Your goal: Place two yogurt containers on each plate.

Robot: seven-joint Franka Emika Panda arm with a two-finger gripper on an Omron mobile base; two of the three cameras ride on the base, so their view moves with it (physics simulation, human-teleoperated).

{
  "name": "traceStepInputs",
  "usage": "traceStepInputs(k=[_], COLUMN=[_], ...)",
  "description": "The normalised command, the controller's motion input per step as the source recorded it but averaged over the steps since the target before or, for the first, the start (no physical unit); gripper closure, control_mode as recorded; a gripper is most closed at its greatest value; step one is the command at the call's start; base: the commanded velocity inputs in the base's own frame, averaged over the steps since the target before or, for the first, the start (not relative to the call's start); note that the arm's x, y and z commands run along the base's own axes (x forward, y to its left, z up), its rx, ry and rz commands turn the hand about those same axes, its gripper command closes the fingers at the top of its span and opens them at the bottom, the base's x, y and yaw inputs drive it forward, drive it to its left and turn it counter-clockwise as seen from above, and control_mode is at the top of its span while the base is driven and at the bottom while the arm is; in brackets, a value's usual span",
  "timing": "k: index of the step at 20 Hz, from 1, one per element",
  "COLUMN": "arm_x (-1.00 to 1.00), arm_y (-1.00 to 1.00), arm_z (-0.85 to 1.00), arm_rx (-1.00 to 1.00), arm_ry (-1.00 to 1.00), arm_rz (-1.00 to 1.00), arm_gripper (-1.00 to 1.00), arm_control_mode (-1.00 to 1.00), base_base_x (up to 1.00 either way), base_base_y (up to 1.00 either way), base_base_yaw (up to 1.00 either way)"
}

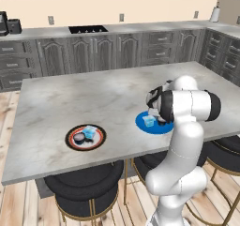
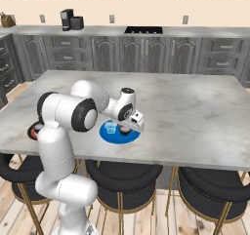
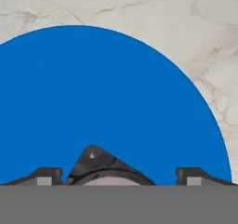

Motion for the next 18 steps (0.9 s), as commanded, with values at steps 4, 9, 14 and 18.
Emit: traceStepInputs(k=[4, 9, 14, 18], arm_x=[0.05, 0.22, 0.22, -0.12], arm_y=[0.0, 0.0, 0.0, -0.01], arm_z=[0.08, 0.16, 0.13, 0.39], arm_rx=[0.0, 0.0, 0.0, 0.0], arm_ry=[0.0, -0.04, -0.03, -0.17], arm_rz=[-0.04, -0.06, -0.04, -0.03], arm_gripper=[-1.0, -1.0, -1.0, -1.0], arm_control_mode=[-1.0, -1.0, -1.0, -1.0], base_base_x=[0.0, 0.0, 0.0, 0.0], base_base_y=[0.0, 0.0, 0.0, 0.0], base_base_yaw=[0.0, 0.0, 0.0, 0.0])
